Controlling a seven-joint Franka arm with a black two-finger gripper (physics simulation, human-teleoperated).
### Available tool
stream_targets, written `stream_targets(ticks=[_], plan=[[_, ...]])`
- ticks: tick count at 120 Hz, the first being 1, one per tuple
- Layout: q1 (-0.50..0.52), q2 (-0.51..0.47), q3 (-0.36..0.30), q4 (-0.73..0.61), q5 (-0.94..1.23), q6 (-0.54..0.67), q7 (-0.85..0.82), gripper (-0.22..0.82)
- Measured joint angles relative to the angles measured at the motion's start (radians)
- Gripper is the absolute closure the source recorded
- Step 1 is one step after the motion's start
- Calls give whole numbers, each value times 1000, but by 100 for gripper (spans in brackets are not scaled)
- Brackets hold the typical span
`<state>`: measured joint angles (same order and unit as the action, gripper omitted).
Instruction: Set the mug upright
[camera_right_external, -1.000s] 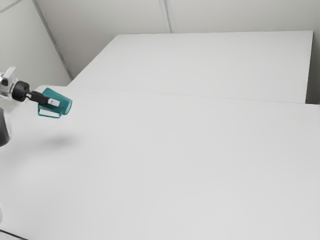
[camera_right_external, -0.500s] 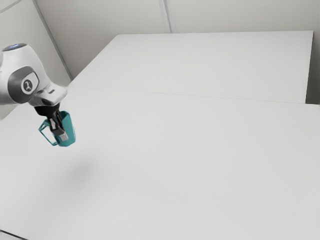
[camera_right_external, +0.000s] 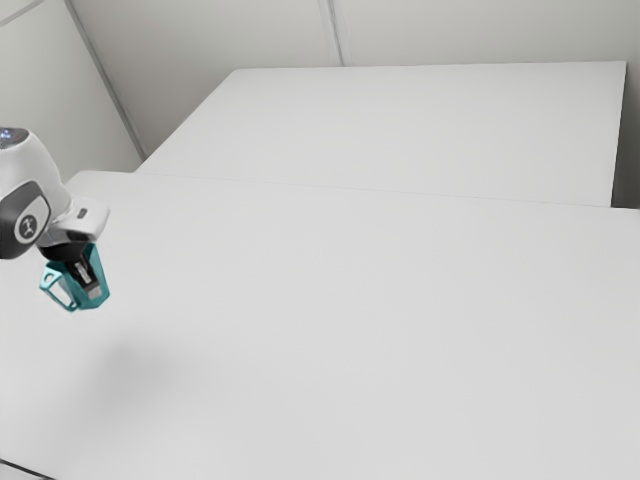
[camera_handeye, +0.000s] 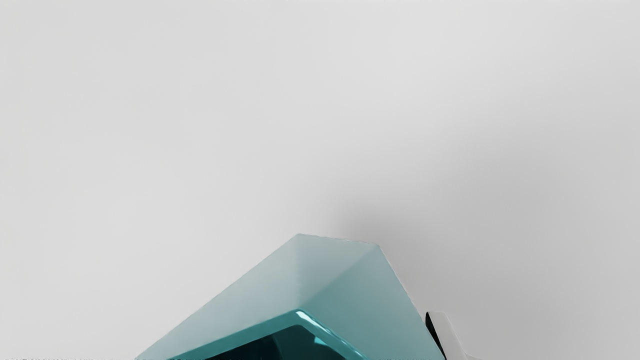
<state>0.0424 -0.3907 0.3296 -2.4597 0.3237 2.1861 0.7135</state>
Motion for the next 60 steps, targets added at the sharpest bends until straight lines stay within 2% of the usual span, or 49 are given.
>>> stream_targets(ticks=[28, 60], plan=[[-12, 157, 2, 59, -9, 71, -95, 79], [-20, 280, 2, 89, -26, 176, -169, 79]])
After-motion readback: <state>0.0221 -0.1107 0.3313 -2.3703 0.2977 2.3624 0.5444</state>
